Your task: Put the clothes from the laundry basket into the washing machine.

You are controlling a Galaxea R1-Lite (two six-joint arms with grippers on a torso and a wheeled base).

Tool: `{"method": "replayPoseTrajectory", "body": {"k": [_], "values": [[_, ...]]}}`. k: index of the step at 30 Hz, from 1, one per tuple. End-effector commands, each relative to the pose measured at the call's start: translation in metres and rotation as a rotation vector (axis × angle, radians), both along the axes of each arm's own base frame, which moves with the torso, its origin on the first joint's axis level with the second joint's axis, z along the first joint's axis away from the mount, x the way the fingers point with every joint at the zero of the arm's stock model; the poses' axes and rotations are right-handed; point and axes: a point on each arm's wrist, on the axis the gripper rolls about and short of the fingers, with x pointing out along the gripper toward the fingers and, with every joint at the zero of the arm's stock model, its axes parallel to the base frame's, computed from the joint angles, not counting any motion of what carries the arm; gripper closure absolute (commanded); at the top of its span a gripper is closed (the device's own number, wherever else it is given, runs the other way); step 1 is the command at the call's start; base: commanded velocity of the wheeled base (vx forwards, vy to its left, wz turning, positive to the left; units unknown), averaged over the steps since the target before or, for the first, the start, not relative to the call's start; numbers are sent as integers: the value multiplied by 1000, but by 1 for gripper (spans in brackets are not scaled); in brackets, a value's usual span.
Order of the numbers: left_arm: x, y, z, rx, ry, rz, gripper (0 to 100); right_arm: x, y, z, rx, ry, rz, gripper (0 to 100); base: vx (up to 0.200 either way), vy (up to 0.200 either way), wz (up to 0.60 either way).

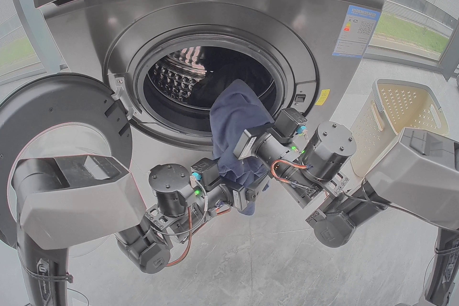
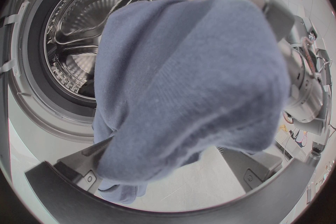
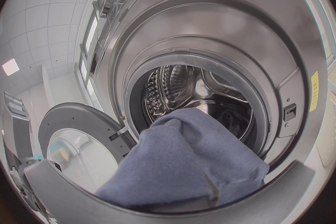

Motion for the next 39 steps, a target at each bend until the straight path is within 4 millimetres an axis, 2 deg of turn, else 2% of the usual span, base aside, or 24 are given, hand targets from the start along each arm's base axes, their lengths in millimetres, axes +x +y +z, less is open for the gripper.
{"method": "replayPoseTrajectory", "body": {"k": [1,9,16,23,24,28,34,37,39], "values": [[12,-7,-13,-5,5,10,0,0,1,-3,0,8,-7,100,0,0,0],[28,-9,-26,-7,5,68,0,-1,1,-3,5,16,-9,100,0,0,0],[45,-8,-19,-53,-30,127,0,-5,1,-2,6,19,-2,100,0,0,0],[45,-9,-18,-60,-30,127,0,-7,1,0,10,18,2,100,0,0,0],[45,-8,-19,-59,-29,128,100,-7,1,1,11,17,2,100,0,0,0],[47,-8,-25,-50,-19,133,100,-9,0,6,22,10,5,100,0,0,0],[49,-4,-23,-52,-21,144,100,-11,-3,7,21,15,4,100,0,0,0],[52,3,-12,-72,-42,180,100,-9,-8,9,26,14,-8,100,0,0,0],[51,12,5,-91,-64,196,100,-5,-15,13,35,11,-30,100,0,0,0]]}}
